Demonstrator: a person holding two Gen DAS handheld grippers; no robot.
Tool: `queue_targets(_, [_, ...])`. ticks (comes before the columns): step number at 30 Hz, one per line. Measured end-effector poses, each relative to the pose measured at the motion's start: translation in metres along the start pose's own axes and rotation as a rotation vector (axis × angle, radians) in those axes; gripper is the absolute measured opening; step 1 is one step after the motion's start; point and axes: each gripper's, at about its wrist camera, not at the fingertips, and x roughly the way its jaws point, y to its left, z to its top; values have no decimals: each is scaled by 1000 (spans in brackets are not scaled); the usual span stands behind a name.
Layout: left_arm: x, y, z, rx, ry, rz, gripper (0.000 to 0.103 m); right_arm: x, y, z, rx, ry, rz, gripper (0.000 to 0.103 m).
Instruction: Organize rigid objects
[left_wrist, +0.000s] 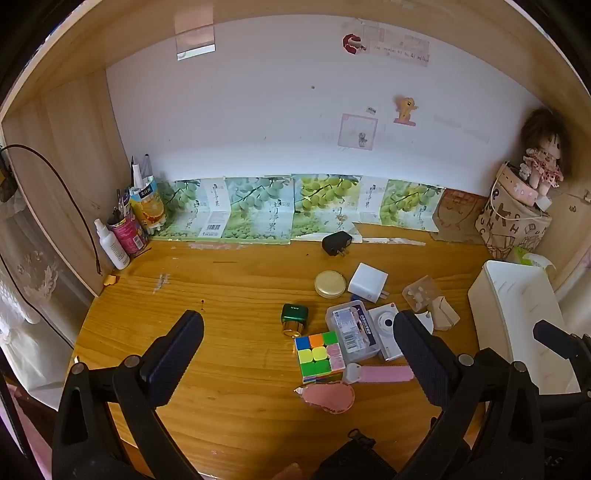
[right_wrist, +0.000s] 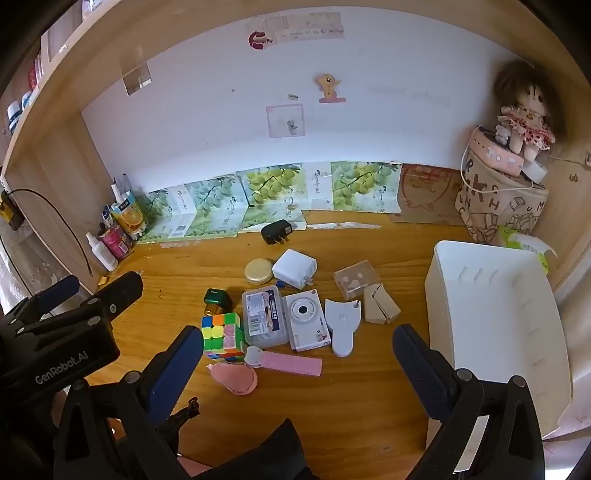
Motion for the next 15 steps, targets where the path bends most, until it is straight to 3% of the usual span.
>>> queue_targets(15, [6, 5, -7, -5, 17, 7, 102, 3, 1, 2, -2, 15, -8, 103])
